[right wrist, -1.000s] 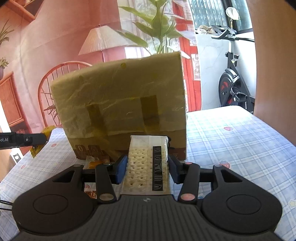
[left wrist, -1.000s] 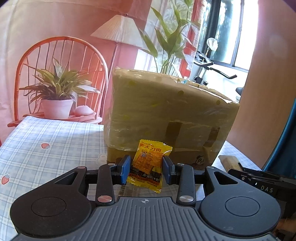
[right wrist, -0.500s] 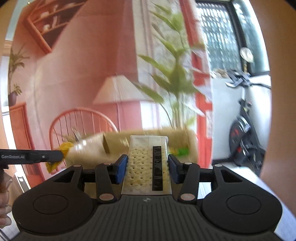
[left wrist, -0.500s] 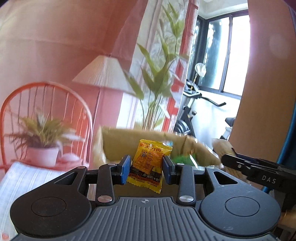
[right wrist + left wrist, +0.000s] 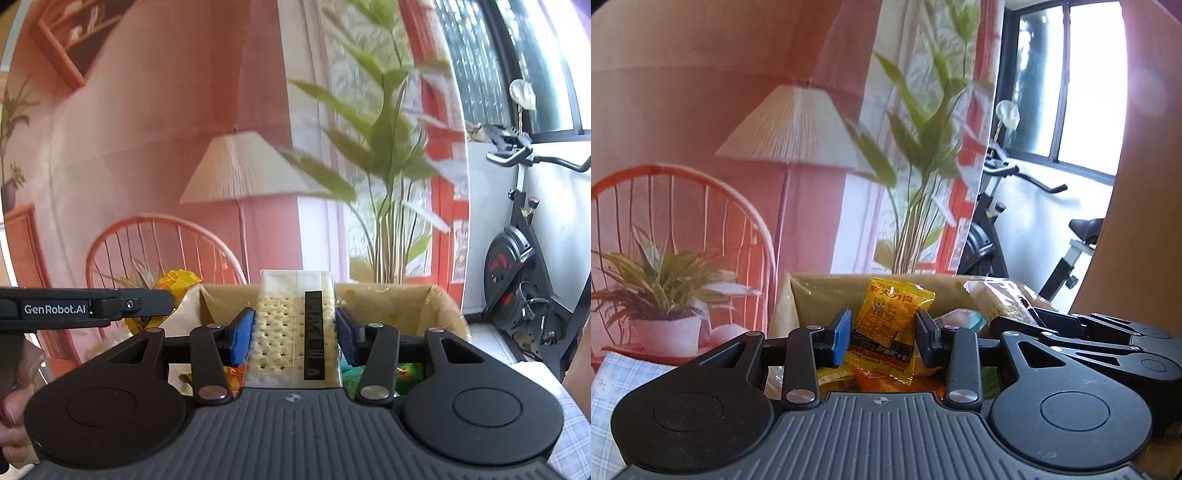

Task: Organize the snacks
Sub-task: 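Open both tools to drop the packet and crackers into the box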

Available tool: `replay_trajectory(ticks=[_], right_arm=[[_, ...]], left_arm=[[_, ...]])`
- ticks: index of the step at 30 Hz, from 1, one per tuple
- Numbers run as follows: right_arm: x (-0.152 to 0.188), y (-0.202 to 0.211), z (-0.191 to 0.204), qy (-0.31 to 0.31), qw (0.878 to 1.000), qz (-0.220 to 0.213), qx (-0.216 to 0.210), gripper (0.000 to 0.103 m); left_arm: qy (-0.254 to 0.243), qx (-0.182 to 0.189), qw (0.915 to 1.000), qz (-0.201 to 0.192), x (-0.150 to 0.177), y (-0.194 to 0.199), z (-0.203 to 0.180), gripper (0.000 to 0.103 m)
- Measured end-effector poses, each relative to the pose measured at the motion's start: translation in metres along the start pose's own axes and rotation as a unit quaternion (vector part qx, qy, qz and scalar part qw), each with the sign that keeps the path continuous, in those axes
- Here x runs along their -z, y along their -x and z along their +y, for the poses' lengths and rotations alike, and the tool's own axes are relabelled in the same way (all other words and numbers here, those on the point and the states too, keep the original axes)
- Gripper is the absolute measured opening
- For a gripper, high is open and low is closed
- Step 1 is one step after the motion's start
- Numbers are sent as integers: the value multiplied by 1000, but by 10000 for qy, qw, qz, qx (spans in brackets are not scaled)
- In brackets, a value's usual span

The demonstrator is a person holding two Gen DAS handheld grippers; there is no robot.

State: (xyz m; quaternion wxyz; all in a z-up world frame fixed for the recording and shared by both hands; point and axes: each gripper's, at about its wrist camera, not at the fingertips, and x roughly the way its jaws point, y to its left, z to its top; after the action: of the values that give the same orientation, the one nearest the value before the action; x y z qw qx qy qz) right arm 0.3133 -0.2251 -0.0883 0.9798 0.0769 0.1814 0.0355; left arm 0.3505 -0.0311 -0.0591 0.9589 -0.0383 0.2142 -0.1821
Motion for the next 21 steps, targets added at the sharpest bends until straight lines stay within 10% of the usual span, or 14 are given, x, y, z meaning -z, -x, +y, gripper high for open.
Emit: replay_trajectory(ticks=[21], right_arm=[[1, 28, 6, 253, 9991, 223, 258, 61]], left_arm=[[-65, 1, 9992, 401, 6, 27, 15, 55]])
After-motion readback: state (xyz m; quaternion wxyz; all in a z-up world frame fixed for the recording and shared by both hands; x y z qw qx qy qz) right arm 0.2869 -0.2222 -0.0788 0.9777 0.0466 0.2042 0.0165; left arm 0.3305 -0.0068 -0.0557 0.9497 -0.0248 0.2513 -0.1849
